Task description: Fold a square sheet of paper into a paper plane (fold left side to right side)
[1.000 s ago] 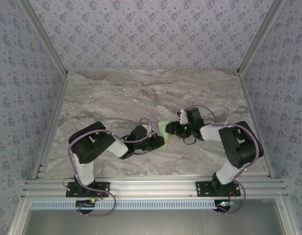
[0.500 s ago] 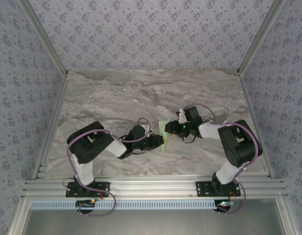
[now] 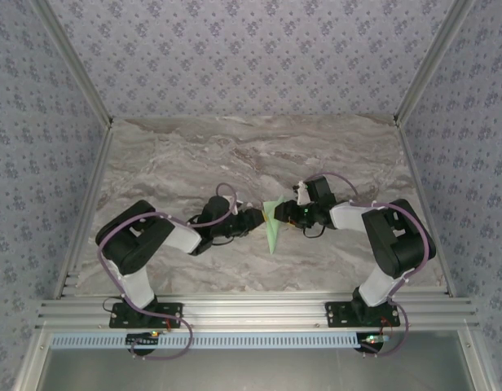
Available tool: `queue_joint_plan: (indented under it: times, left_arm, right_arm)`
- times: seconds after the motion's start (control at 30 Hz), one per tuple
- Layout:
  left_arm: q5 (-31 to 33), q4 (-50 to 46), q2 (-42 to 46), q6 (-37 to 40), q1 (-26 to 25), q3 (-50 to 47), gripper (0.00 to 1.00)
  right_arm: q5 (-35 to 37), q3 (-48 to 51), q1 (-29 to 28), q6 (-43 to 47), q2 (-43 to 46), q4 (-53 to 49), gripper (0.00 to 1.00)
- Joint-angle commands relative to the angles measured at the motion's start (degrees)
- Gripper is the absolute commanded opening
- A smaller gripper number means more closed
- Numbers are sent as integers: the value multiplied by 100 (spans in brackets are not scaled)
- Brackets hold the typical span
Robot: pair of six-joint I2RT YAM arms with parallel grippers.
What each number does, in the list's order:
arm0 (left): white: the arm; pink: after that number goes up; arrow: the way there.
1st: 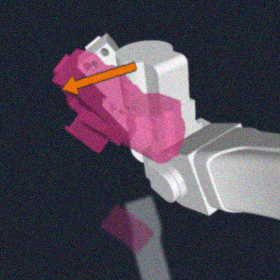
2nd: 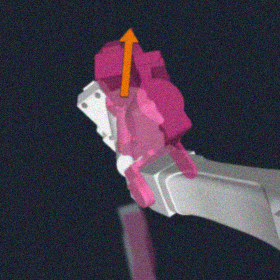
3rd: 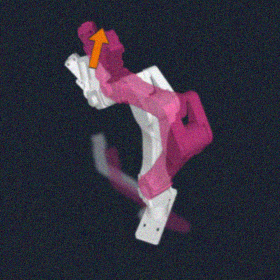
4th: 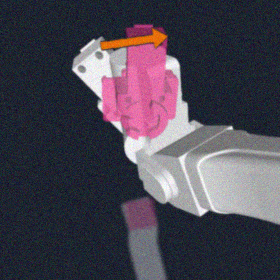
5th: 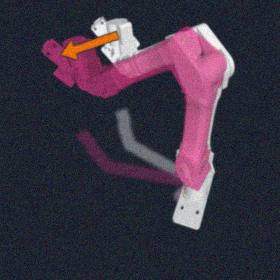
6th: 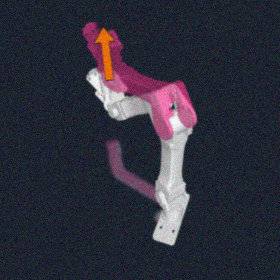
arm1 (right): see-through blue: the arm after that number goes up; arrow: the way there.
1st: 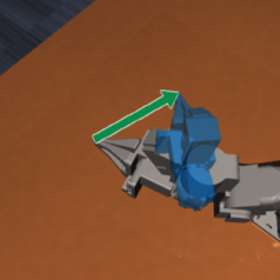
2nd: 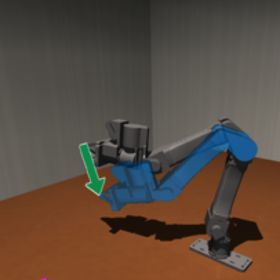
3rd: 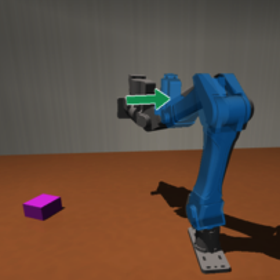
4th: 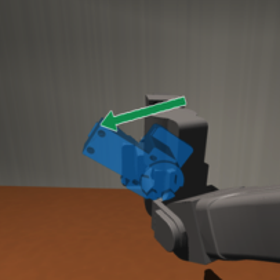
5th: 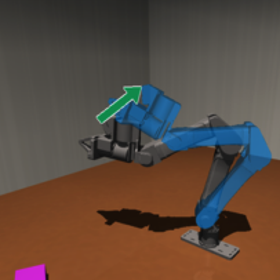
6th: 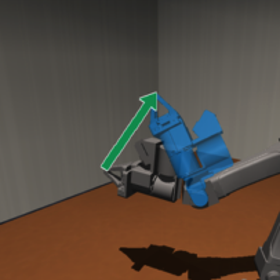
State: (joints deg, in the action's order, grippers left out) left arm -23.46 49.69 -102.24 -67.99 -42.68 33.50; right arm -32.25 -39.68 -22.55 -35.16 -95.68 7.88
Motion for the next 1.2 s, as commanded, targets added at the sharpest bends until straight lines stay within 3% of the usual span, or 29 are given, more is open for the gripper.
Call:
queue_joint_plan:
  times: [0.0,0.5,0.63,0.93,1.17]
  left_arm:
    - [-212,-91,-177,132,99,299,41]
    - [-602,128,-1028,-31,168,930,37]
    - [-632,161,-1172,-63,164,1009,29]
    - [-577,-46,-1127,167,232,993,1]
    - [-600,-291,-963,426,286,992,0]
  right_arm:
    - [317,77,-94,64,-302,-384,48]
    - [307,69,-106,83,-302,-405,48]
    - [311,75,-116,83,-302,-410,48]
    - [167,3,-70,101,-112,-440,49]
    - [-46,-146,217,80,295,-512,54]
